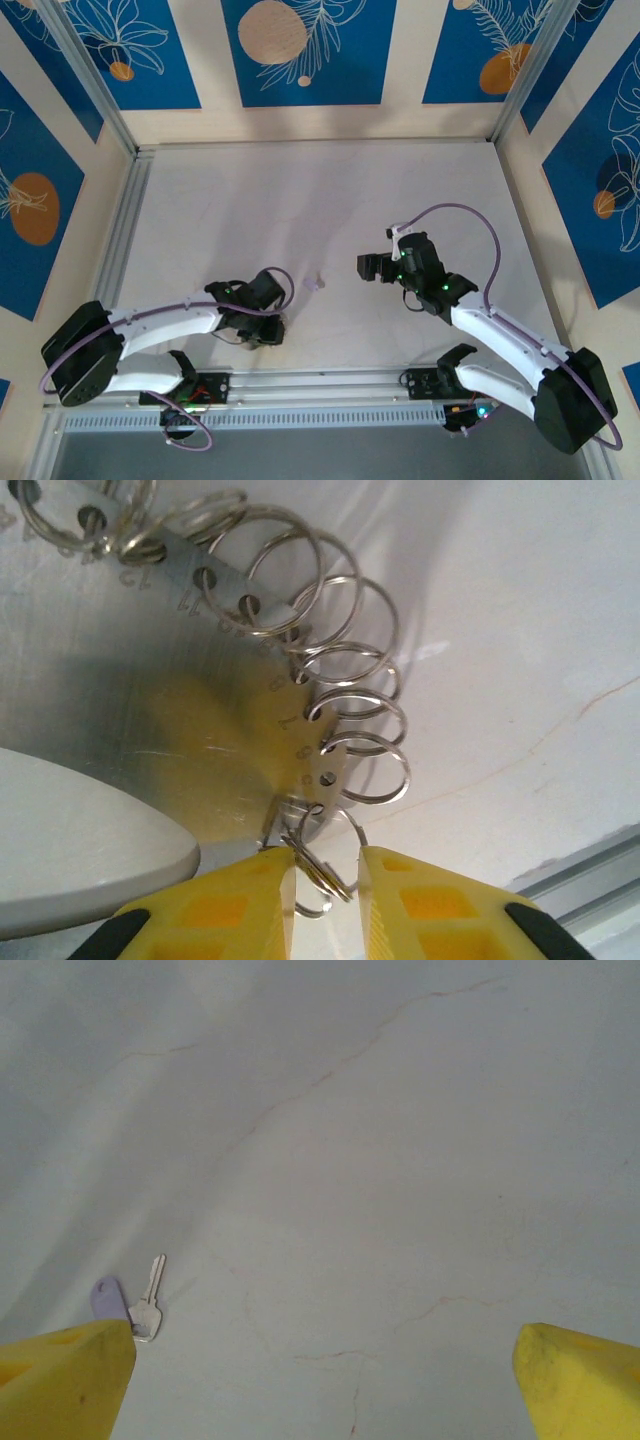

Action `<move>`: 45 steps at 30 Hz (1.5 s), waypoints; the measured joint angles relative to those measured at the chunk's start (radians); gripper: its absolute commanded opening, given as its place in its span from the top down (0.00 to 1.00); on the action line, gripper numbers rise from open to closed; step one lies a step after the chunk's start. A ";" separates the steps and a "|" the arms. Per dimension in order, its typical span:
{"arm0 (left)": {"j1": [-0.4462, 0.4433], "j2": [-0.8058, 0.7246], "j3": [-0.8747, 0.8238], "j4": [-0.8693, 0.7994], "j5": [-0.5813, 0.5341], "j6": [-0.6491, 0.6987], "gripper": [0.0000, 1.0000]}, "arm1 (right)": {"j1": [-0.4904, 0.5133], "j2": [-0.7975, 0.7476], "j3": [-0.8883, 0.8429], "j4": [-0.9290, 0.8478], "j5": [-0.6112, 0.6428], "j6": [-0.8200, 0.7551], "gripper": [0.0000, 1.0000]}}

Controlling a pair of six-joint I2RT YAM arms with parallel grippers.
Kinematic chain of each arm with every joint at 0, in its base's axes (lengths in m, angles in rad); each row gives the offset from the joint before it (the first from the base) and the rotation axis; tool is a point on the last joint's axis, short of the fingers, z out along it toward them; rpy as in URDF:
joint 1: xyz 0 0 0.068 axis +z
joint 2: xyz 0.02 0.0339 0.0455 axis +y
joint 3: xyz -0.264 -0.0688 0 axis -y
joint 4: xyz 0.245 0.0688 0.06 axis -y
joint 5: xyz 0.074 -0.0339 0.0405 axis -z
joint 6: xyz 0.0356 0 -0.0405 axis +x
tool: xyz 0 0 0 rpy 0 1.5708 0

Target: Put the keys on the keyring

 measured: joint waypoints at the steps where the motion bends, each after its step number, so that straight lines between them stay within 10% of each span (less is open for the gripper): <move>1: 0.000 -0.013 0.005 0.000 0.000 0.001 0.76 | 0.000 -0.006 -0.005 0.010 -0.004 -0.006 0.03; 15: 0.241 -0.045 0.119 0.017 0.027 0.195 0.63 | 0.002 0.118 -0.029 0.234 -0.234 -0.121 0.00; 26: 0.260 0.034 0.144 -0.022 0.028 0.300 0.54 | 0.018 0.261 -0.029 0.340 -0.350 -0.110 0.00; 45: -0.061 -0.054 0.063 -0.191 -0.010 0.129 0.64 | 0.074 0.044 -0.130 0.245 -0.339 -0.035 0.00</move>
